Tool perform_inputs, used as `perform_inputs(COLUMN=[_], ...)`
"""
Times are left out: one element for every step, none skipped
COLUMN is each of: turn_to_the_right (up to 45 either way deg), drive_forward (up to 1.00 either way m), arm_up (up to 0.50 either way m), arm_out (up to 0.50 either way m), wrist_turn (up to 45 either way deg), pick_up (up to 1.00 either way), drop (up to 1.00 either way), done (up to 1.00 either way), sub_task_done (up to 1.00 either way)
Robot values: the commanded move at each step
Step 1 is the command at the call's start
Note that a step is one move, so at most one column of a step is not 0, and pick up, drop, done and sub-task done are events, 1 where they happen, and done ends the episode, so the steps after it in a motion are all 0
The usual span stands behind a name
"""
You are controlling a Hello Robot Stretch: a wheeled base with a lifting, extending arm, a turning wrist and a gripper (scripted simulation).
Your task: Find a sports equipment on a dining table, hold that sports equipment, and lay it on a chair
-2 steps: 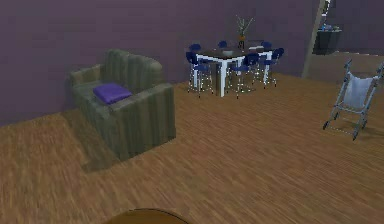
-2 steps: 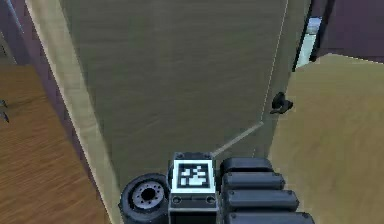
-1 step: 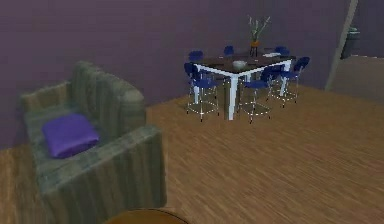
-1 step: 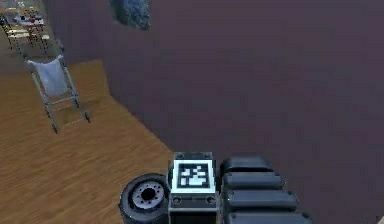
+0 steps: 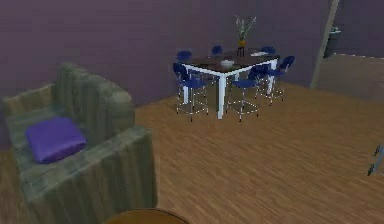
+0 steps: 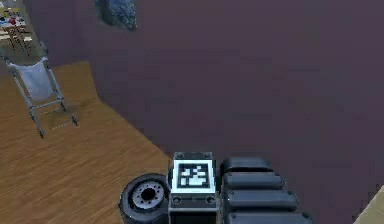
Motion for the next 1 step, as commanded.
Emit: perform_inputs(turn_to_the_right=[0.0], drive_forward=[1.0], arm_up=[0.0], arm_out=[0.0], wrist_turn=[0.0], pick_up=[0.0], drop=[0.0], done=[0.0], sub_task_done=[0.0])
